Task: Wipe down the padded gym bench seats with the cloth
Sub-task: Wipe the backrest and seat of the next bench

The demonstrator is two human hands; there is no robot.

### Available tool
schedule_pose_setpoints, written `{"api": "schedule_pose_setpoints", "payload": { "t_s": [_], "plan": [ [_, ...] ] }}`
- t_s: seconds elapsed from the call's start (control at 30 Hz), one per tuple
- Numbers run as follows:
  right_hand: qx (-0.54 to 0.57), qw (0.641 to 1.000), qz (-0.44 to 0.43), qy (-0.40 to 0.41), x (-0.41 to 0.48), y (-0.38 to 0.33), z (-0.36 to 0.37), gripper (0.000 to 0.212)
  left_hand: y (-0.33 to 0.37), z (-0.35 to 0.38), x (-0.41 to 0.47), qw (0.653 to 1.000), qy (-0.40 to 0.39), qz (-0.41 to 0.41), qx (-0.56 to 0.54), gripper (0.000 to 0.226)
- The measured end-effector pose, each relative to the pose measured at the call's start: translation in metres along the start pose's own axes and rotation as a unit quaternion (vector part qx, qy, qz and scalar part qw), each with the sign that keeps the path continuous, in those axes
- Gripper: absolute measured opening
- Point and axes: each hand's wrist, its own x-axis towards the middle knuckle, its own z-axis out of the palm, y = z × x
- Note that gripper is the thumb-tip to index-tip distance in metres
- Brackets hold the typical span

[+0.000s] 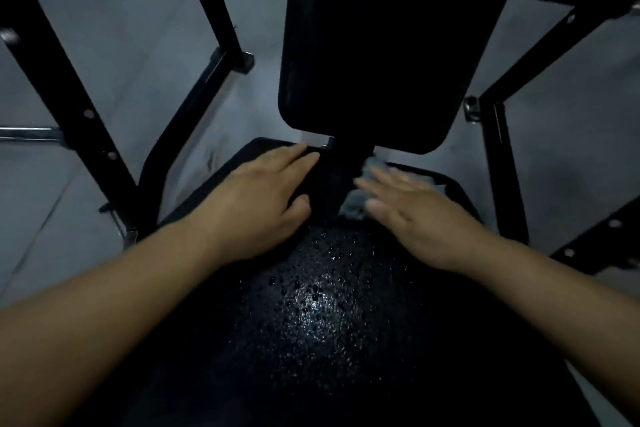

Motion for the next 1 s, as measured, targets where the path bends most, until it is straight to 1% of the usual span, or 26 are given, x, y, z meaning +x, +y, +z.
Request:
{"api": "schedule_pose_setpoints", "payload": {
  "t_s": [0.07,0.1,0.13,0.2,0.27,0.33,0.37,0.4,0.47,0.5,0.53,0.57,0.63,0.7,0.73,0.77,0.83,0.87,0.9,0.93,1.0],
  "plan": [
    [-0.021,0.995,0.091,0.019,0.019,0.008,-0.003,0.069,0.009,-0.001,-0.002,0.999,-0.031,-0.027,-0.013,0.074],
    [-0.035,0.991,0.123,0.026,0.028,0.001,-0.001,0.065,0.012,0.001,-0.001,0.998,-0.045,-0.034,-0.001,0.074],
    [-0.039,0.99,0.13,0.029,0.031,-0.008,0.0,0.061,0.015,0.003,0.001,0.998,-0.056,-0.039,0.017,0.074],
    [-0.018,0.996,0.083,0.016,0.011,-0.029,0.007,0.06,0.016,0.004,0.004,0.995,-0.075,-0.046,0.039,0.074],
    [0.008,0.999,0.032,0.012,-0.034,-0.034,0.011,0.062,0.015,0.003,0.005,0.994,-0.089,-0.041,0.049,0.074],
    [0.024,0.998,0.037,0.036,-0.06,-0.014,0.004,0.058,0.015,0.001,0.005,0.993,-0.098,-0.039,0.049,0.074],
    [0.039,0.996,0.066,0.054,-0.059,-0.002,-0.002,0.051,0.015,0.0,0.004,0.993,-0.1,-0.038,0.047,0.073],
    [0.056,0.989,0.114,0.076,-0.047,0.006,-0.007,0.046,0.016,-0.001,0.004,0.993,-0.1,-0.039,0.046,0.073],
    [0.07,0.968,0.214,0.109,-0.007,0.001,-0.011,0.048,0.014,-0.001,0.006,0.993,-0.103,-0.038,0.045,0.073],
    [0.063,0.962,0.234,0.121,0.007,-0.014,-0.009,0.053,0.014,-0.001,0.006,0.993,-0.106,-0.036,0.044,0.073],
    [0.053,0.966,0.222,0.121,0.013,-0.031,-0.004,0.06,0.013,-0.001,0.005,0.993,-0.105,-0.035,0.044,0.073],
    [0.053,0.978,0.174,0.104,0.008,-0.049,0.003,0.063,0.013,-0.001,0.004,0.993,-0.104,-0.036,0.045,0.073],
    [0.073,0.994,0.068,0.053,-0.036,-0.076,0.015,0.06,0.013,-0.002,0.003,0.992,-0.107,-0.039,0.046,0.073],
    [0.087,0.995,0.024,0.042,-0.086,-0.074,0.013,0.059,0.013,-0.002,0.003,0.992,-0.112,-0.042,0.05,0.069],
    [0.08,0.995,0.036,0.05,-0.093,-0.059,0.01,0.058,0.014,-0.003,0.003,0.992,-0.112,-0.043,0.05,0.068],
    [0.07,0.993,0.073,0.063,-0.089,-0.043,0.006,0.059,0.015,-0.004,0.003,0.992,-0.112,-0.044,0.047,0.069],
    [0.036,0.978,0.193,0.067,-0.055,-0.021,0.0,0.064,0.017,-0.005,0.003,0.992,-0.111,-0.048,0.043,0.071],
    [0.01,0.973,0.224,0.058,-0.035,-0.021,-0.001,0.07,0.018,-0.004,0.003,0.992,-0.112,-0.05,0.043,0.071],
    [-0.011,0.974,0.221,0.048,-0.02,-0.031,0.0,0.076,0.018,-0.004,0.002,0.991,-0.112,-0.051,0.044,0.072],
    [-0.021,0.981,0.192,0.036,-0.014,-0.044,0.004,0.081,0.018,-0.004,0.003,0.991,-0.112,-0.052,0.044,0.072],
    [-0.018,0.997,0.081,0.004,-0.037,-0.072,0.014,0.08,0.019,-0.004,0.002,0.991,-0.113,-0.055,0.04,0.072]
  ]
}}
